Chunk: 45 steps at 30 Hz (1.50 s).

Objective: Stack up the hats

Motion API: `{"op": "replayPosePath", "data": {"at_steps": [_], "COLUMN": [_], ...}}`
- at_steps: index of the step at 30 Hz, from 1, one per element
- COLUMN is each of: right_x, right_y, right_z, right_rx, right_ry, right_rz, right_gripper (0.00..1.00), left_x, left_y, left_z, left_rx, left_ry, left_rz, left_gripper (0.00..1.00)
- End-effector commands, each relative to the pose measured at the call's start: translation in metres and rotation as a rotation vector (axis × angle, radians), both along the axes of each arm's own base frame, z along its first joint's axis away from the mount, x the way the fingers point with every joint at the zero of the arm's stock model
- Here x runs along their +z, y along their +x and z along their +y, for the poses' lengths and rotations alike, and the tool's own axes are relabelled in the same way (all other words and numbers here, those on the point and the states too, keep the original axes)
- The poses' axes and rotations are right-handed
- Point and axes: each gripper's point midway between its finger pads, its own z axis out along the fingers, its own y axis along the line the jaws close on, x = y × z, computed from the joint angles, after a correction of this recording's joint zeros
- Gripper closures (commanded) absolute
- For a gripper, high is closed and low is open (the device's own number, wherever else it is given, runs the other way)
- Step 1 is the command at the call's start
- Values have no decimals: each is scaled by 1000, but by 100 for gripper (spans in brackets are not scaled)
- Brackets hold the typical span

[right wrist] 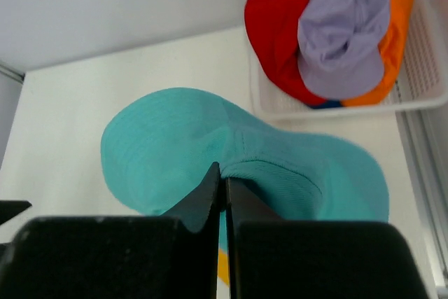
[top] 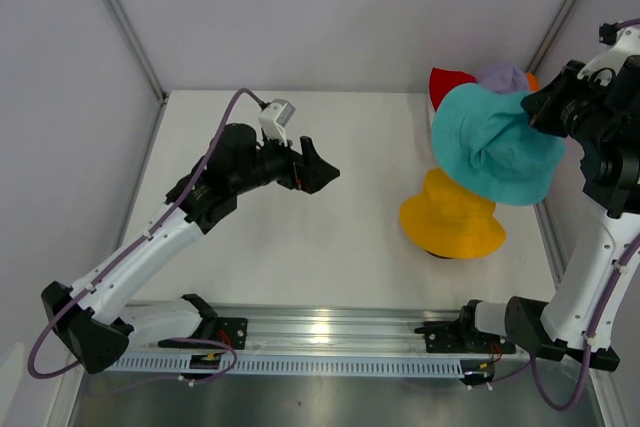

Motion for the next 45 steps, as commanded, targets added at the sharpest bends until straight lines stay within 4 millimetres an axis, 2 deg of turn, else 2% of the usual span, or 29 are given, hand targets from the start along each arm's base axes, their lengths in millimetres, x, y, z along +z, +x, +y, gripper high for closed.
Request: {"op": "replayPosePath", "data": {"at_steps": [1,3,7,10,13,15,16,19,20,24,26,31,36,37,40,45], "right_x": [-25,-39,-46,-55,-56,-54,-50,-23,-2,32,35,12,-3,-15,-25,-42], "right_y": [-26,-31,-50,-53,-55,-55,-55,-60,-66,-69,-72,-79,-95,-91,-88,-60], "right_z": [2,8,30,47,55,51,49,47,49,51,51,40,42,42,45,60], "right_rx": [-26,-6,94,185,228,195,182,166,174,180,177,110,95,96,109,207], "right_ry": [17,30,77,126,153,131,120,98,89,83,82,72,102,110,129,170], "right_rz": [100,143,147,173,182,183,172,94,24,-75,-87,-23,4,39,47,65], "right_gripper": [100,100,100,100,100,100,100,100,100,100,100,100,100,100,100,100], "left_x": [16,15,14,12,13,14,14,18,17,23,19,13,9,8,6,9], "left_y": [-11,-11,-13,-12,-11,-11,-11,-10,-10,-9,-8,-6,-6,-5,-2,1], "left_z": [1,1,0,-4,-11,-16,-18,-23,-24,-31,-32,-33,-33,-34,-36,-37], "left_rx": [-16,-16,-22,-25,-35,-41,-42,-52,-53,-69,-70,-69,-80,-82,-82,-67], "left_ry": [-43,-39,-36,-43,-50,-47,-46,-45,-42,-39,-26,-3,19,22,34,27], "left_rz": [-19,-16,-9,3,12,15,14,10,11,6,14,21,27,26,34,33], "left_gripper": [1,0,1,0,0,1,0,1,1,1,1,0,0,0,0,0]}}
